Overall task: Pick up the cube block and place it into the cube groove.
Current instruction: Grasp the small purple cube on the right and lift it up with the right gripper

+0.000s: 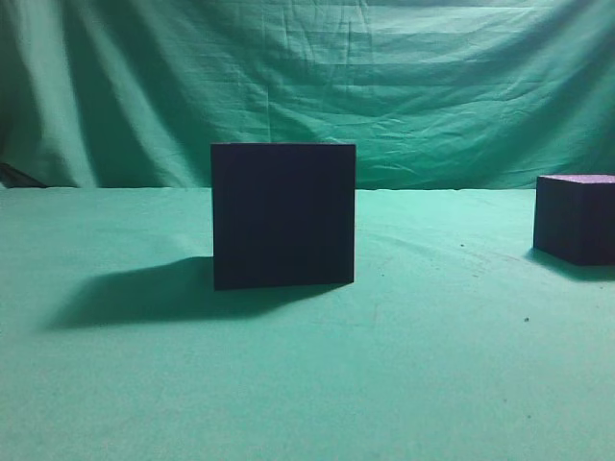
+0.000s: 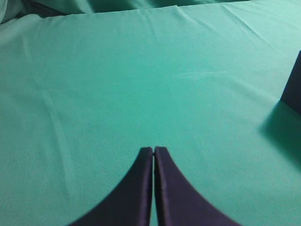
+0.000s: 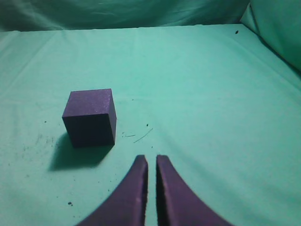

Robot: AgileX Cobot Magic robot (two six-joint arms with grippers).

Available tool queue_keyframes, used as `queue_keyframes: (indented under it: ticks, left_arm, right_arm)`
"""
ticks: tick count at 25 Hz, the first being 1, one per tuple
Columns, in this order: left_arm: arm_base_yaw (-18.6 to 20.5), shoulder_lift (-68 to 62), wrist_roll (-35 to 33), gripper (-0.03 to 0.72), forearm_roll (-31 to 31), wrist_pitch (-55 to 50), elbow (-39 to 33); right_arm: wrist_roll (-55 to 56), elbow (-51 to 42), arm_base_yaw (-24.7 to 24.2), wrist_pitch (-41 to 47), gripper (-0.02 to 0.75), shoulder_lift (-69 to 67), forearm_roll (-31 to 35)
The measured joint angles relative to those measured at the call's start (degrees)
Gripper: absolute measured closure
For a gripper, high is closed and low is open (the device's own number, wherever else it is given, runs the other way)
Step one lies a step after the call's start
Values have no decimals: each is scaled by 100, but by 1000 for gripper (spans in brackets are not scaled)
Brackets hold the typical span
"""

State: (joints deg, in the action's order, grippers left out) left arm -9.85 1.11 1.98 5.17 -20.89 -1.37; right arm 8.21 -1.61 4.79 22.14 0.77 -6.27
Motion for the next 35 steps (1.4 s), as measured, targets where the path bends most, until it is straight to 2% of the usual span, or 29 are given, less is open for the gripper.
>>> queue_keyframes:
  ticks: [26,35]
  left_arm:
    - [0,0,0,688,0,0,0]
    - [0,0,0,688,0,0,0]
  right_arm:
    - [0,0,0,-69,738,0,0]
    - [25,0,0,-2040,738,0,0]
